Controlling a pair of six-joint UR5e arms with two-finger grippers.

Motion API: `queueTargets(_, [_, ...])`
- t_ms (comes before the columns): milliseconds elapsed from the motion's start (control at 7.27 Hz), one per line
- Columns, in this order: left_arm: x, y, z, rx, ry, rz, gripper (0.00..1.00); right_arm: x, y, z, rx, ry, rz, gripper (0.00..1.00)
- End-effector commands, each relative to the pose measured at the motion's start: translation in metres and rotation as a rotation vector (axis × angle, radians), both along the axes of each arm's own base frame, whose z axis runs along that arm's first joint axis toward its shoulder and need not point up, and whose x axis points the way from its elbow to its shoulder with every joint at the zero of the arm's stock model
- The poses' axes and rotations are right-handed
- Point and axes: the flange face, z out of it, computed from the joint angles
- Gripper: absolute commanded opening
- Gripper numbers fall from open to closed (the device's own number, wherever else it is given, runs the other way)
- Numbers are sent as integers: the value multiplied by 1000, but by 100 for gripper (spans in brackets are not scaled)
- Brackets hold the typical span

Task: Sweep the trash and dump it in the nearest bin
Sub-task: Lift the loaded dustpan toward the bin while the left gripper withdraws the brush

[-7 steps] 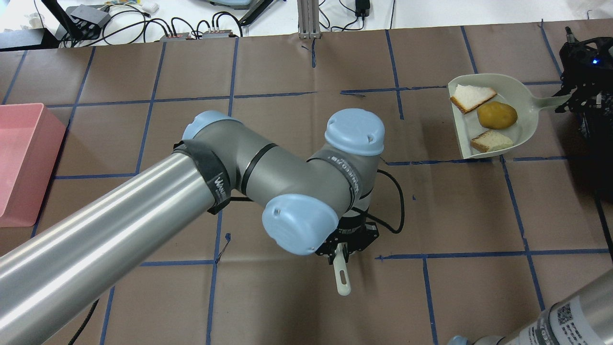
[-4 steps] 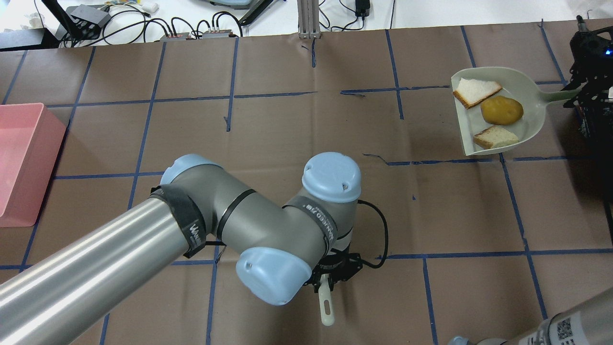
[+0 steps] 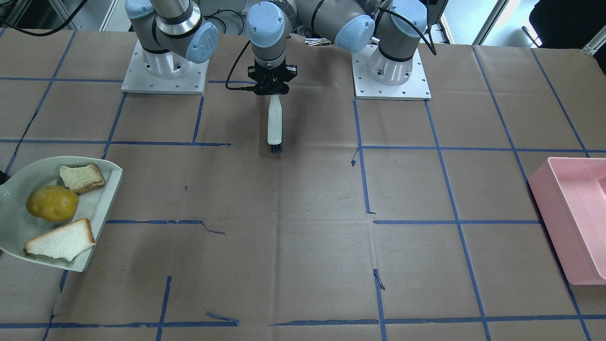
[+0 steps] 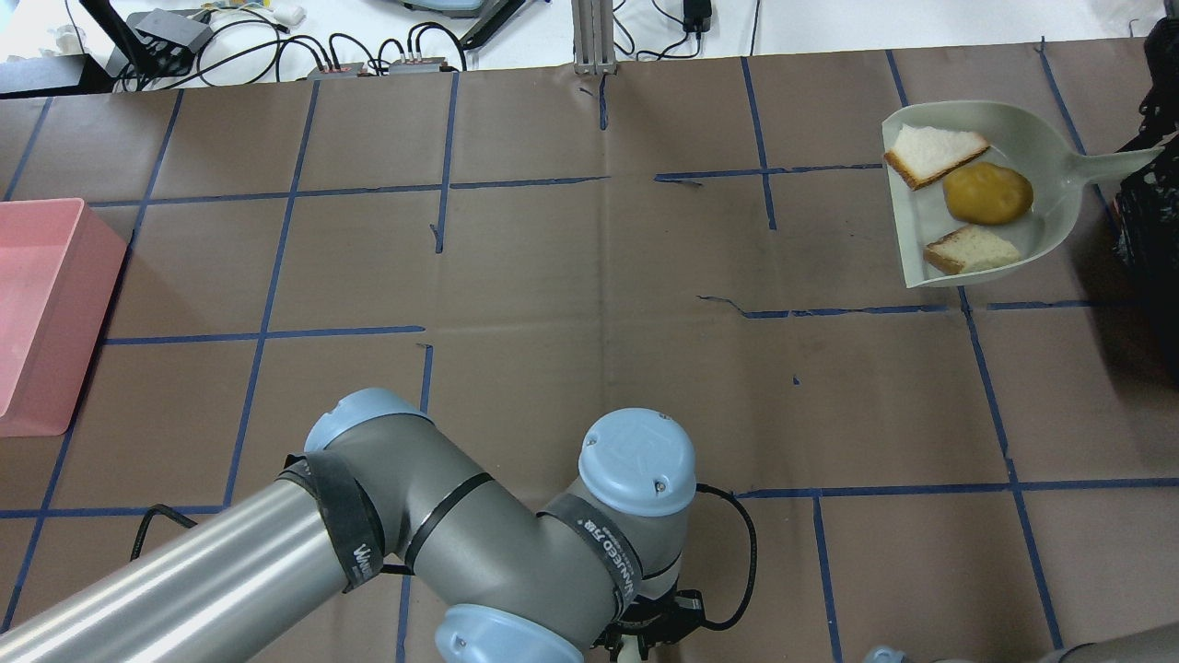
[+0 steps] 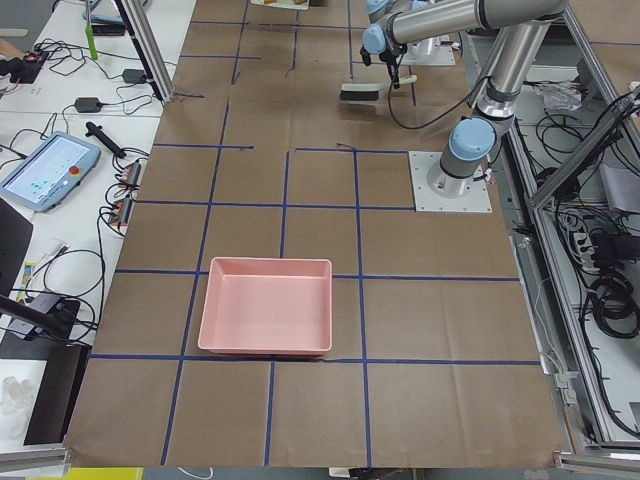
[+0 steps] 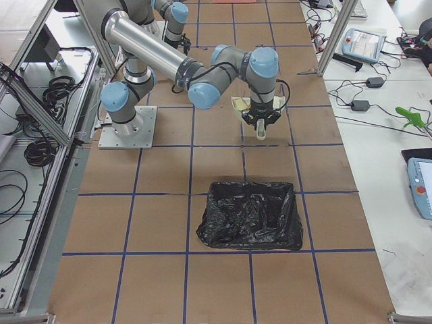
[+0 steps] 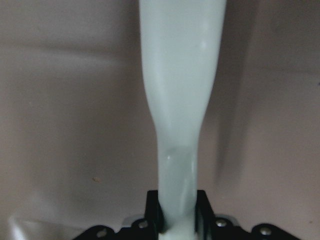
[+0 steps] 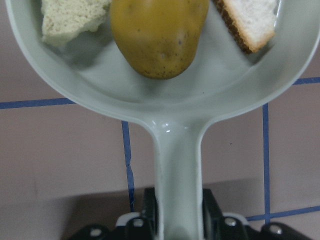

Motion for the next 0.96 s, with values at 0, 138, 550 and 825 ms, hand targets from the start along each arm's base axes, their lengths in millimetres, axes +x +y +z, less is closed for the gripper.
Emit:
queueTargets(0, [6, 15, -4, 22, 6, 5, 0, -46, 19, 0, 5, -11, -102, 0])
queueTargets(138, [7, 15, 2, 11, 14, 6, 0, -66, 27, -5, 7, -43, -139, 0])
queueTargets(550, [7, 15, -6, 12, 15, 7, 0, -115, 43, 13, 12, -41, -145, 0])
queueTargets(825, [9, 16, -12, -1, 28, 9, 0, -165, 27, 22, 48, -3, -31, 0])
